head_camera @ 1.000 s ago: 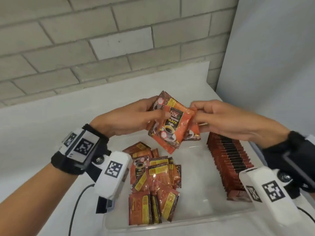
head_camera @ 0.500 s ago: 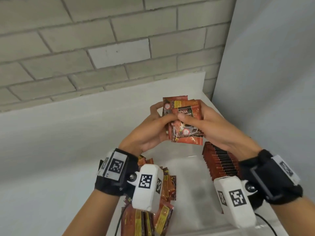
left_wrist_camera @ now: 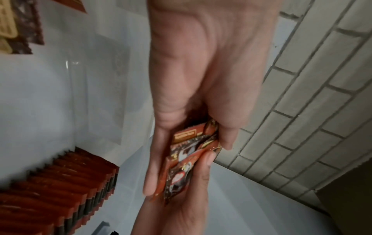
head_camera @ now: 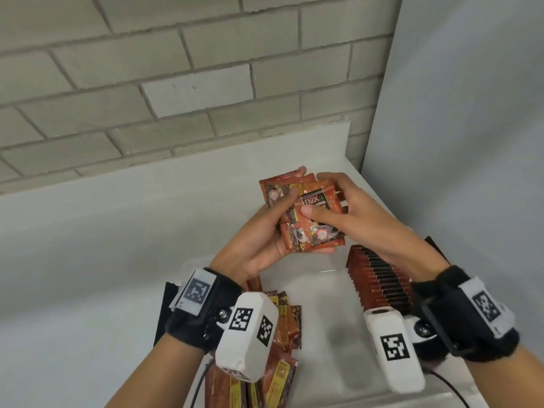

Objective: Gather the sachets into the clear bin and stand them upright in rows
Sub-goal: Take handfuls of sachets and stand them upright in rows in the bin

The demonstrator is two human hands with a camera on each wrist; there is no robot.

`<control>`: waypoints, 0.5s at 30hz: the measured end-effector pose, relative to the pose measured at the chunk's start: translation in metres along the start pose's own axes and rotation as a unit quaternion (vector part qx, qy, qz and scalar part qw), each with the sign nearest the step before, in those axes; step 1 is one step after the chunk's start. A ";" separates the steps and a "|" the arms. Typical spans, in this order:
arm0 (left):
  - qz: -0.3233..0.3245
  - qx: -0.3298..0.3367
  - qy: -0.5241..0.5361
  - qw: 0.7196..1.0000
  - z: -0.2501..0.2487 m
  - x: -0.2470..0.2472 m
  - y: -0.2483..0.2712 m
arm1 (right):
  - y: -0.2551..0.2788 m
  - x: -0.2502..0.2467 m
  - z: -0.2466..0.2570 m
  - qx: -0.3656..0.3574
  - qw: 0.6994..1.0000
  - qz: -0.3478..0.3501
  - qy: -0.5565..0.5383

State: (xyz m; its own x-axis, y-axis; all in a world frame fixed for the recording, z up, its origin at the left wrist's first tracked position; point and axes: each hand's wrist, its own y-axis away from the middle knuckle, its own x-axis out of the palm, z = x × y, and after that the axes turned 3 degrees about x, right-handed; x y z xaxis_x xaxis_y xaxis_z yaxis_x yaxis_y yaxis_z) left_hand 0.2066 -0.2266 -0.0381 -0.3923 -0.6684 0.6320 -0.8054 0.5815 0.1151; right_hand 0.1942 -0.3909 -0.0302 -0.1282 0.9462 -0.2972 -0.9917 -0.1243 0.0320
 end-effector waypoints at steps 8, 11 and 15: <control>-0.046 0.089 -0.022 0.995 0.001 -0.002 -0.001 | -0.006 -0.002 -0.006 0.050 0.994 -0.072 -0.063; -0.065 0.107 -0.042 0.991 0.002 0.001 -0.002 | -0.007 -0.001 -0.008 0.060 0.989 -0.086 -0.100; -0.097 0.108 -0.014 0.989 0.001 0.004 -0.002 | -0.008 -0.002 -0.008 0.064 0.981 -0.103 -0.149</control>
State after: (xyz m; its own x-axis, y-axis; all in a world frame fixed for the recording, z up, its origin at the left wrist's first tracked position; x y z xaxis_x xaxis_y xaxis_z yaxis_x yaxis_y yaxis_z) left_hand 0.2060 -0.2310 -0.0368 -0.2311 -0.7716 0.5926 -0.9415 0.3309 0.0637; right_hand 0.2022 -0.3941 -0.0371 0.0987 0.9950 -0.0175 -0.9871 0.1002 0.1253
